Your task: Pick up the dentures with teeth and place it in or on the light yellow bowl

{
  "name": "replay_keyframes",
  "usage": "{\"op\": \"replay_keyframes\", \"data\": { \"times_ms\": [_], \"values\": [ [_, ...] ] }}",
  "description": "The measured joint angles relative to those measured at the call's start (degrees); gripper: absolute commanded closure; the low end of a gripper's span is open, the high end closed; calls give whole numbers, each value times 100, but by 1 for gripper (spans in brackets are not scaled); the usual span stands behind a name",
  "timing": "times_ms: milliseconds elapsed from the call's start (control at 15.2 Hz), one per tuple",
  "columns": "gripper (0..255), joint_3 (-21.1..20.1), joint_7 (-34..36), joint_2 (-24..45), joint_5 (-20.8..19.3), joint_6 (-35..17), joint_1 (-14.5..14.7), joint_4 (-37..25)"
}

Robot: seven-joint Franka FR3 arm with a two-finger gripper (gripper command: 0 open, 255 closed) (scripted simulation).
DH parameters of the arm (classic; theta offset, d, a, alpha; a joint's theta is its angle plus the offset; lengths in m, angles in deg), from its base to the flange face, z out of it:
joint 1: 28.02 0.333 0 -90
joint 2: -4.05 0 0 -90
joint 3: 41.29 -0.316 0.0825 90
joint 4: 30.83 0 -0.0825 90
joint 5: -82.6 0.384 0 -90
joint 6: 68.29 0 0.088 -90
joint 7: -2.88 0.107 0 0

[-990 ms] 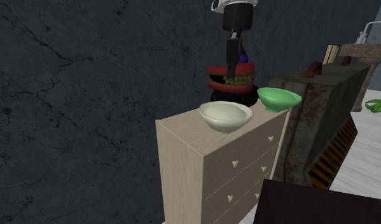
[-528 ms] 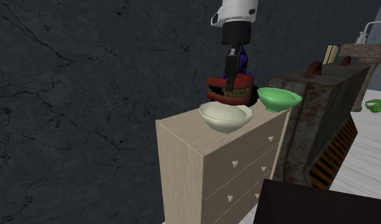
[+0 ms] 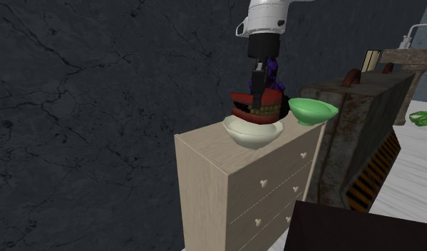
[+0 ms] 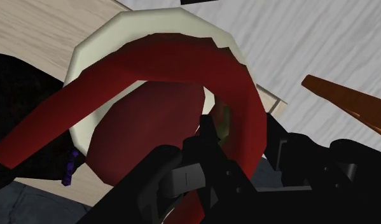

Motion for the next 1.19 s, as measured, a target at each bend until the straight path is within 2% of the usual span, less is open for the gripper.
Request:
{"op": "replay_keyframes", "data": {
  "times_ms": [66, 462, 792, 1188],
  "values": [
    [0, 0, 0, 0, 0, -1, 0, 1],
    [0, 0, 0, -2, 0, -3, 0, 0],
    [0, -29, 40, -123, -39, 640, -2, -539],
    [0, -35, 49, -169, -58, 734, -7, -583]
  ]
}}
